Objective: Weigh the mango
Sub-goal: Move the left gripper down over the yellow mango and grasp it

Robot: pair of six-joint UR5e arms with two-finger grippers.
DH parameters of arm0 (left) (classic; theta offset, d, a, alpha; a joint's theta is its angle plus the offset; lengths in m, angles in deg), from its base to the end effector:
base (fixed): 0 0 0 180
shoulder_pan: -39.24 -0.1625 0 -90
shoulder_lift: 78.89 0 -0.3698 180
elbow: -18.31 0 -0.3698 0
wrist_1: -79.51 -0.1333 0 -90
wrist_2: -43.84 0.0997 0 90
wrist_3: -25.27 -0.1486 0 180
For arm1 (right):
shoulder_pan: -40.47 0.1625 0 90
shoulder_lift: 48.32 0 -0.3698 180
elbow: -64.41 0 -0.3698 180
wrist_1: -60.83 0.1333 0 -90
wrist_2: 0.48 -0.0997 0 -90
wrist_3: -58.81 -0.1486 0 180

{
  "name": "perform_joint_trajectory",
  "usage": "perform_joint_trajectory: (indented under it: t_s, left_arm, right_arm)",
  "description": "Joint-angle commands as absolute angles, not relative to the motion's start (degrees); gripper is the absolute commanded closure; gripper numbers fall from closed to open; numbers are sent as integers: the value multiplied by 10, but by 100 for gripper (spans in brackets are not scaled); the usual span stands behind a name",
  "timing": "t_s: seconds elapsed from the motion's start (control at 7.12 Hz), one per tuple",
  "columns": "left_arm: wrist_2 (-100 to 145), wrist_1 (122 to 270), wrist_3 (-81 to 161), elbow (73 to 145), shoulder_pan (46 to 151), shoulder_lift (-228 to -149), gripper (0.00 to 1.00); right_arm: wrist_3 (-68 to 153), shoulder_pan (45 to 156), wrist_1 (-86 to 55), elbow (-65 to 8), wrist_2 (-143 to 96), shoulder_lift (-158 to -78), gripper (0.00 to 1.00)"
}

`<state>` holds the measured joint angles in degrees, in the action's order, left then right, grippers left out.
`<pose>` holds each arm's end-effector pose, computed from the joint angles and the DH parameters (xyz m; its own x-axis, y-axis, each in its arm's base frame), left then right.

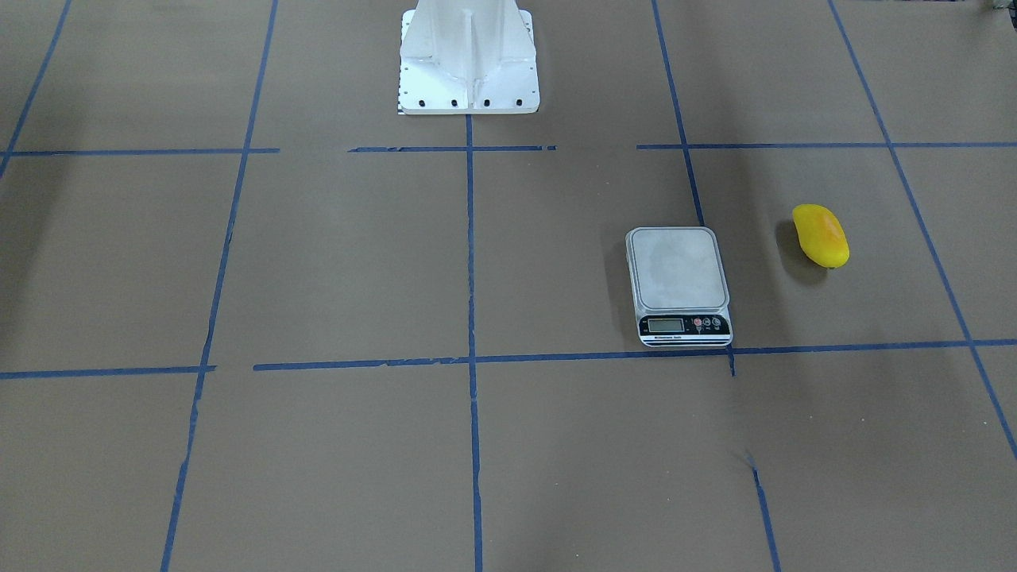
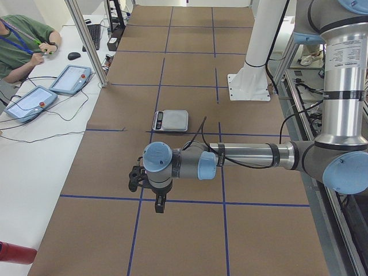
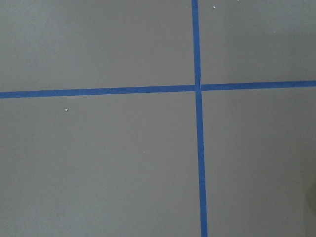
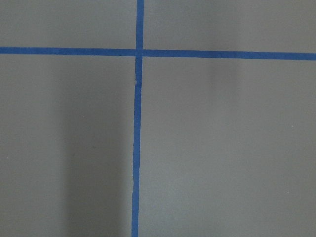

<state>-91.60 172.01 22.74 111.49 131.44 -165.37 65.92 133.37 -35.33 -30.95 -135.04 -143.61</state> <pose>-0.0447 -0.4493 0.6342 0.7032 0.0440 -0.7097 0.0073 0.9976 0.0691 0.0504 -0.4216 0.6461 0.7086 -0.0134 0.7055 0.0377 0.9991 -0.0189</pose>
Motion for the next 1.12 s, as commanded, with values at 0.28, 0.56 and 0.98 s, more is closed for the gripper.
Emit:
perform_joint_trajectory:
  t_s: [0.28,0.56,0.98]
  left_arm:
    - [-915,1720,232,1125,1314,-1663,0]
    - [-907,1734,353,1184,1277,-1668,0]
    - [-878,1954,624,1197,1122,-1622,0]
  right_arm:
    - [659,1334,-353,-309,-1350,-1437,0]
    - [659,1334,-353,-309,-1350,-1436,0]
    - [659,1334,-353,-309,-1350,-1436,0]
